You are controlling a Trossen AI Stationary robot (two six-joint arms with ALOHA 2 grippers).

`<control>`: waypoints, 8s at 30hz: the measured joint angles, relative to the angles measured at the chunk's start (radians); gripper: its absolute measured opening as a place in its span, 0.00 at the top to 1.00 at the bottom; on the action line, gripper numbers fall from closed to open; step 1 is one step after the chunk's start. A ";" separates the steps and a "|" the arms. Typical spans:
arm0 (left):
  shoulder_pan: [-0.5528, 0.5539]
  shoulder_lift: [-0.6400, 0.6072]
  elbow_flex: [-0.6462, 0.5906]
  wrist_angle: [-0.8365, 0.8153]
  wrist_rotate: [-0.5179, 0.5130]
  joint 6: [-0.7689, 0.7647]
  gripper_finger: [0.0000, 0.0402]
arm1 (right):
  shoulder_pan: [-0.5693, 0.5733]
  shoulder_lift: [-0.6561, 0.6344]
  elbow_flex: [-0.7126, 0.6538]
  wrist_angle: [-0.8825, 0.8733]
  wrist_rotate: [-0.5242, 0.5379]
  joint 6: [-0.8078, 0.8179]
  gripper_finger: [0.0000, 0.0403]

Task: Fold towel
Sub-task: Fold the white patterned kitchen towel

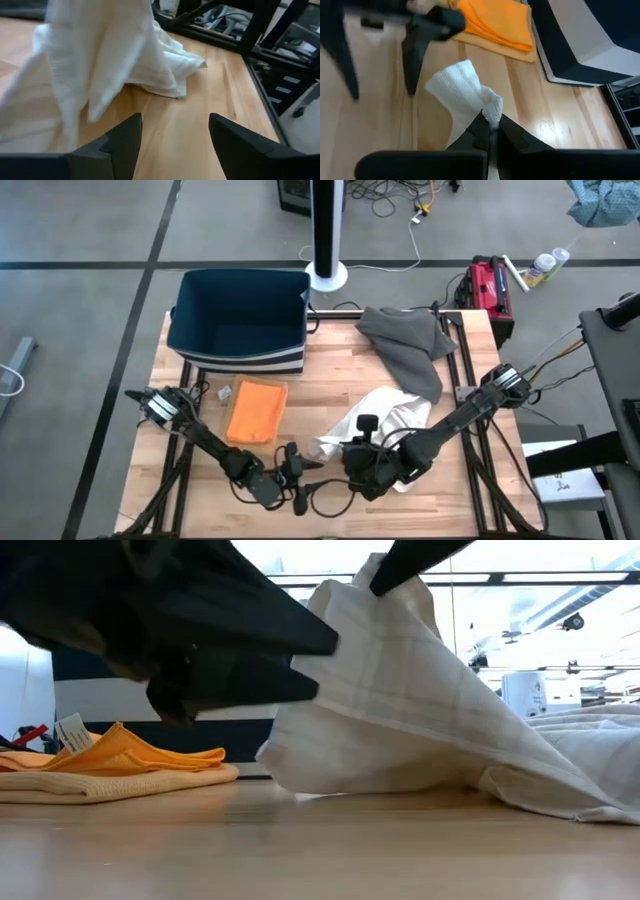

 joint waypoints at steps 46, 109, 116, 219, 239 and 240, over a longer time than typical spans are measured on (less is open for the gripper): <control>0.022 0.043 0.250 -0.540 -0.099 0.003 0.96 | 0.048 0.004 -0.029 0.091 -0.015 0.044 0.99; 0.089 0.079 0.253 -0.799 0.175 0.267 0.94 | 0.067 -0.115 0.294 -0.094 0.185 -0.327 0.99; 0.133 -0.044 0.243 -0.964 0.066 0.372 0.99 | 0.055 -0.180 0.364 -0.118 0.360 -0.527 0.99; 0.904 -0.488 1.449 -1.818 1.465 1.003 1.00 | -0.598 -0.465 0.925 -0.593 -0.702 -0.742 0.99; 0.597 -0.486 1.382 -1.867 1.295 0.946 1.00 | -0.334 -0.350 0.925 -0.576 -0.838 -0.619 0.99; 0.594 -0.486 1.364 -1.867 1.294 0.945 1.00 | -0.328 -0.339 0.925 -0.588 -0.773 -0.604 0.99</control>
